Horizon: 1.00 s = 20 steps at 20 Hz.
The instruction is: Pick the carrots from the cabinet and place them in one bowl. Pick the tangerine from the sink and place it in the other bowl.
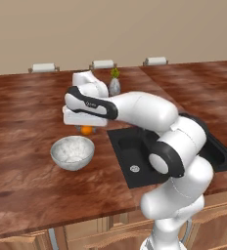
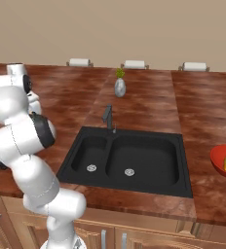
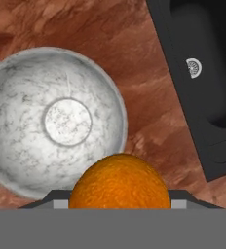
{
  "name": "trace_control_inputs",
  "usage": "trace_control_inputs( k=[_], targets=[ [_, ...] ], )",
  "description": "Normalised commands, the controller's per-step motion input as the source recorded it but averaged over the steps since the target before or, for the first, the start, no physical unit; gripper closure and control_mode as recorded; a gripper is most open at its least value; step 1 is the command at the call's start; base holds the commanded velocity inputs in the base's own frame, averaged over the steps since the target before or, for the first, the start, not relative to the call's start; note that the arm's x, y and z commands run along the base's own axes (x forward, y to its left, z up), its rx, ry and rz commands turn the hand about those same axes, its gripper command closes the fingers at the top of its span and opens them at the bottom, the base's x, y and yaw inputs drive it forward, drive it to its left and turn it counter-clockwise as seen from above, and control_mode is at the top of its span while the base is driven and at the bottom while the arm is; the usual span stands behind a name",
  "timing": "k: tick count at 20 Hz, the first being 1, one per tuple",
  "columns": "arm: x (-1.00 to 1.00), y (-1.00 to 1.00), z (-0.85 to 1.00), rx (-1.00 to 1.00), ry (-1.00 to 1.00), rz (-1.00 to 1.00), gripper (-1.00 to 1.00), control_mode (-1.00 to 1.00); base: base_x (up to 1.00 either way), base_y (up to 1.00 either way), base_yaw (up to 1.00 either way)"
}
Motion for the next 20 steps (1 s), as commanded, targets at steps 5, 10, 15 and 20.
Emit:
trace_control_inputs(
  k=[5, 10, 15, 20],
  targets=[
    [0.17, 0.23, -0.02, -0.03, 0.0, 0.0, 1.0, -1.0, 0.0, 0.0, 0.0],
    [0.18, 0.25, -0.05, -0.02, 0.0, 0.0, 1.0, -1.0, 0.0, 0.0, 0.0],
    [0.09, 0.22, -0.12, 0.0, 0.0, 0.0, 1.0, -1.0, 0.0, 0.0, 0.0],
    [0.01, 0.19, -0.18, 0.0, 0.0, 0.0, 1.0, -1.0, 0.0, 0.0, 0.0]
  ],
)
